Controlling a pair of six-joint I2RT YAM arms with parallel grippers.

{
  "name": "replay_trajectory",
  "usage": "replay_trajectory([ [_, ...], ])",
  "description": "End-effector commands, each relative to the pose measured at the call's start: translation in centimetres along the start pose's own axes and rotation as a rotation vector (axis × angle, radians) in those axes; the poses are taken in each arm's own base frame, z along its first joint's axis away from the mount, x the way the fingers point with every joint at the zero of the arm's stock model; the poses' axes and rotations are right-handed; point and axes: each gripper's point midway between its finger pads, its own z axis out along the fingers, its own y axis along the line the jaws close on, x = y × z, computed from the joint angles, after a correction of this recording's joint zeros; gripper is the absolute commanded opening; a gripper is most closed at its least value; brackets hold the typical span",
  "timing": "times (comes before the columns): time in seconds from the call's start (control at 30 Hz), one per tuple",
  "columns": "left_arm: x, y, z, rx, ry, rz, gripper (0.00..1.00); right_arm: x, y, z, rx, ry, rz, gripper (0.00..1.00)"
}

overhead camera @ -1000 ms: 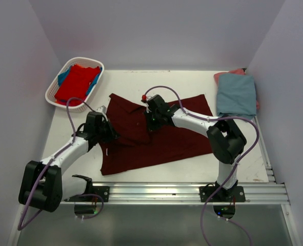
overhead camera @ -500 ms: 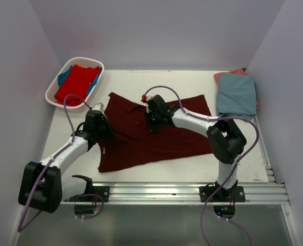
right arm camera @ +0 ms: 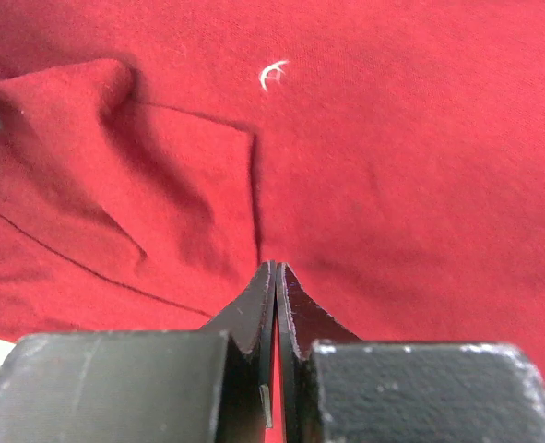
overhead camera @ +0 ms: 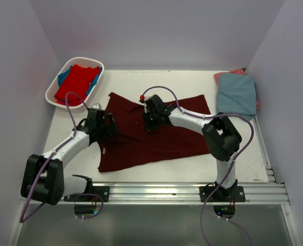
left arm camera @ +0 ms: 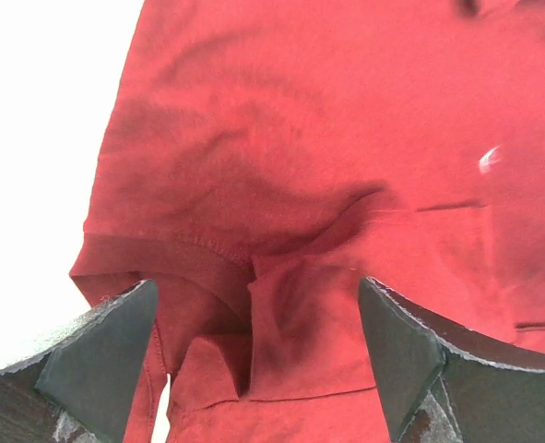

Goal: Fold and stack the t-shirts
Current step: Fold the flattened tshirt in 1/3 of the way

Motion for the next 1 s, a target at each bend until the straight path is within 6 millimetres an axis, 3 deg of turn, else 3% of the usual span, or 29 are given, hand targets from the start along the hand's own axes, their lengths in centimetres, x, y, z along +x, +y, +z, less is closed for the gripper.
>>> replay_trajectory([
  [0.0,-3.5,-0.7,-1.8,0.008,-0.132,-0.025,0.93,-1.8,1.8,0.9,-0.073,-0.027,-0.018,0.00],
  [0.13,-4.3,-1.0,-2.0,0.016,-0.156,-0.021,0.94,-2.7,2.5,2.2,-0.101,-0.014,-0.023,0.00],
  [0.37,-4.2,-1.3,-1.3,0.031,-0.153,-0.015,0.94,-3.3,3.0,2.9,-0.121,-0.006,-0.033,0.12],
  [0.8,-4.1,-1.5,-1.0,0.044,-0.148,-0.016,0.94,-2.3,2.8,5.1,-0.127,0.048,-0.028,0.23],
  [0.97,-4.1,-1.5,-1.0,0.043,-0.147,-0.014,0.94,-2.1,2.8,5.5,-0.130,0.055,-0.027,0.21],
])
